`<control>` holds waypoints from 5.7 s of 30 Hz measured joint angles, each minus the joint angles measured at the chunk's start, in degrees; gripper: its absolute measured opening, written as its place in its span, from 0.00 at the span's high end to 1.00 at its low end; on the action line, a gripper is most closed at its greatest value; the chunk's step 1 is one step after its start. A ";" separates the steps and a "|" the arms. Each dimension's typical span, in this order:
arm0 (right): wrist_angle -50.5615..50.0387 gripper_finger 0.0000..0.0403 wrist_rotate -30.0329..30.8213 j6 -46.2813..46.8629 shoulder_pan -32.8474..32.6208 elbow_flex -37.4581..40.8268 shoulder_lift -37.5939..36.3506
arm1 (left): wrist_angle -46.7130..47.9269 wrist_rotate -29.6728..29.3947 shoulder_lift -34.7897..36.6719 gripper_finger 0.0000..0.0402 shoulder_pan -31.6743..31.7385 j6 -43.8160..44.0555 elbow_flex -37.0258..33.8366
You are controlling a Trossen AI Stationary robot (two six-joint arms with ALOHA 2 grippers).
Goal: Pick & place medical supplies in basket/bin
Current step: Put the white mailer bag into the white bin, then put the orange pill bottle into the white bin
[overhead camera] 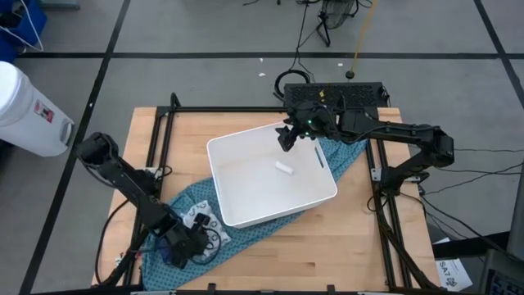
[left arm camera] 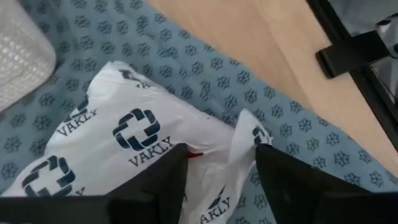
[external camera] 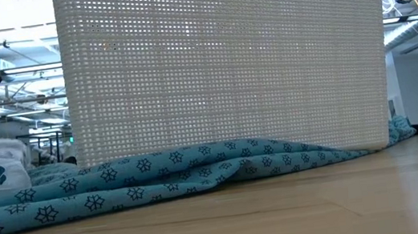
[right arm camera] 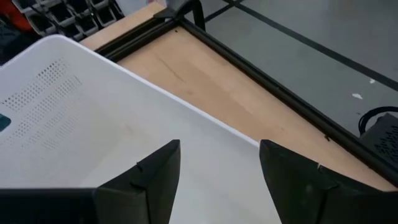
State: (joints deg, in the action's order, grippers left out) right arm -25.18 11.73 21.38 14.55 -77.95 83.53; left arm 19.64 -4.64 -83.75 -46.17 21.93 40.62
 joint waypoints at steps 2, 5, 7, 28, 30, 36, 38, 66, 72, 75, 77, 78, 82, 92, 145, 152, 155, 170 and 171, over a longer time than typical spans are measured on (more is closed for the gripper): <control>0.51 0.48 -0.02 0.01 0.00 0.00 0.00 | 0.11 -0.41 -0.35 0.56 0.02 -0.26 -0.12; 0.58 0.48 -0.01 0.01 0.00 0.00 0.00 | -0.40 -0.80 -0.39 0.66 0.24 1.26 -0.17; 0.62 0.48 -0.02 0.01 0.00 0.00 0.00 | -0.36 -0.25 -0.32 0.75 0.42 3.21 -0.19; 3.99 0.48 0.00 -1.05 0.07 0.00 0.00 | -1.41 -6.86 19.16 1.00 2.86 34.73 -0.65; 3.99 0.48 0.00 -1.06 0.07 0.00 0.00 | -1.26 -9.60 22.85 1.00 2.86 36.44 -0.54; 3.99 0.48 -0.01 -1.09 0.08 0.00 0.00 | -0.18 -14.03 32.16 1.00 2.82 39.30 -0.52; 3.99 0.48 0.03 -1.34 0.07 0.00 0.00 | -0.30 -14.11 34.35 1.00 2.82 39.67 -0.50; 8.87 0.48 0.09 -2.12 0.00 -0.02 -1.22 | -24.77 -38.91 40.57 1.00 13.73 -6.32 16.86; 12.19 0.48 0.22 -1.69 0.00 -0.04 -4.49 | -13.62 -35.33 31.32 1.00 24.45 -5.60 25.42; 14.04 0.48 0.29 -1.71 0.00 -0.10 -6.11 | -9.46 -27.35 26.88 1.00 31.13 -1.23 29.60; 14.05 0.48 0.46 -1.69 0.00 -0.09 -6.89 | -8.34 -21.06 23.91 1.00 34.72 0.46 31.60; 14.16 0.48 0.49 -1.72 0.00 -0.09 -7.25 | -7.37 -18.45 22.67 1.00 36.34 0.95 32.22; 13.71 0.48 0.52 -2.08 0.00 -0.07 -8.69 | -6.18 -8.69 17.64 1.00 42.59 4.17 34.12; 13.47 0.48 0.25 -3.19 -0.02 -0.04 -11.70 | -0.84 3.54 7.95 1.00 50.66 8.63 34.17; 9.89 0.48 0.15 -11.81 -0.02 -0.02 -12.28 | -8.68 10.45 11.95 0.62 49.29 10.22 34.27; 9.89 0.48 0.19 -13.73 -0.02 -0.02 -12.28 | 6.98 1.28 23.17 0.71 40.73 17.28 34.25; 9.89 0.48 0.17 -14.55 -0.02 -0.02 -12.28 | 13.40 -0.47 24.41 0.72 35.76 23.10 34.19; 9.34 0.48 0.17 -16.75 0.02 -0.02 -12.28 | 38.71 -8.38 18.63 0.70 9.70 66.66 34.10; 9.32 0.48 0.17 -16.75 0.02 -0.02 -12.28 | 39.41 -9.25 17.98 0.69 8.58 69.80 34.10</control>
State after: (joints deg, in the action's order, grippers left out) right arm -15.86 11.90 4.62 14.57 -77.97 71.24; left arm 59.05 -13.89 -65.77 -37.59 91.73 74.72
